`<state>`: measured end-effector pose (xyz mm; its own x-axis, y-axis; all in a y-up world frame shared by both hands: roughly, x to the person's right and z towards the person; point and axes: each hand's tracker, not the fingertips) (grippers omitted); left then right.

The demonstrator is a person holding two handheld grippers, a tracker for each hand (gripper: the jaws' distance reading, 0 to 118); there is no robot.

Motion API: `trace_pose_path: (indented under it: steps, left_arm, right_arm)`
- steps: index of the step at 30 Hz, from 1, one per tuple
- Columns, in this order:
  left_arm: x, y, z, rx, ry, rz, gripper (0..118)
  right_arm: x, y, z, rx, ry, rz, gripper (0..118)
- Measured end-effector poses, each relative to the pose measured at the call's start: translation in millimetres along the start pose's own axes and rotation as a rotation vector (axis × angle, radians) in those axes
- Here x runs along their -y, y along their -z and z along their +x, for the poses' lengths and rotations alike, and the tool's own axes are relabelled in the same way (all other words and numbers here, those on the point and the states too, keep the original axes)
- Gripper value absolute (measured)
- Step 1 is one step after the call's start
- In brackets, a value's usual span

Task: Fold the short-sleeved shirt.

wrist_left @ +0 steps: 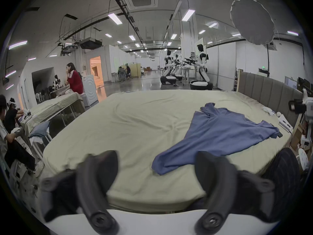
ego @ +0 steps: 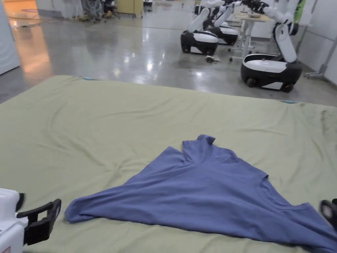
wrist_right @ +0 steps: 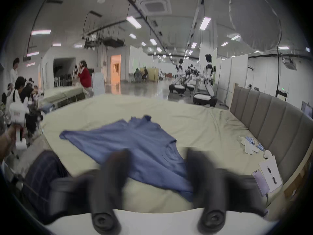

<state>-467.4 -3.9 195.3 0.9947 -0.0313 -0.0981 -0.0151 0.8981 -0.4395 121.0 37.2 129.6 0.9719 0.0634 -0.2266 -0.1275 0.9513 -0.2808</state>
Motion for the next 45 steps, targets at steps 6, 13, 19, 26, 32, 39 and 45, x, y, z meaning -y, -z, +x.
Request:
trace_pose_path:
  steps: [6, 13, 19, 26, 32, 39, 45]
  left_arm:
    - [22, 25, -29, -0.012, -0.117, -0.136, 8]
    - [22, 80, -36, 0.046, -0.008, -0.198, 91]
    - [23, 147, -45, 0.054, 0.031, -0.265, 99]
    - [30, 192, -30, 0.208, 0.066, -0.347, 19]
    - [34, 190, -19, 0.188, 0.044, -0.336, 4]
    - [0, 148, -4, 0.204, 0.03, -0.276, 4]
    - [-16, 140, -2, 0.216, -0.004, -0.242, 4]
  right_arm:
    - [-18, 12, -34, -0.064, 0.031, 0.006, 1]
    - [-17, 47, -55, -0.112, 0.033, -0.074, 1]
    - [-23, 71, -63, -0.102, 0.028, -0.124, 1]
    - [-24, 103, -48, -0.059, 0.038, -0.188, 1]
    - [-35, 150, -36, -0.04, 0.028, -0.236, 1]
    - [-39, 289, -7, -0.086, -0.047, -0.491, 1]
    - [-23, 427, 9, -0.053, -0.164, -0.652, 101]
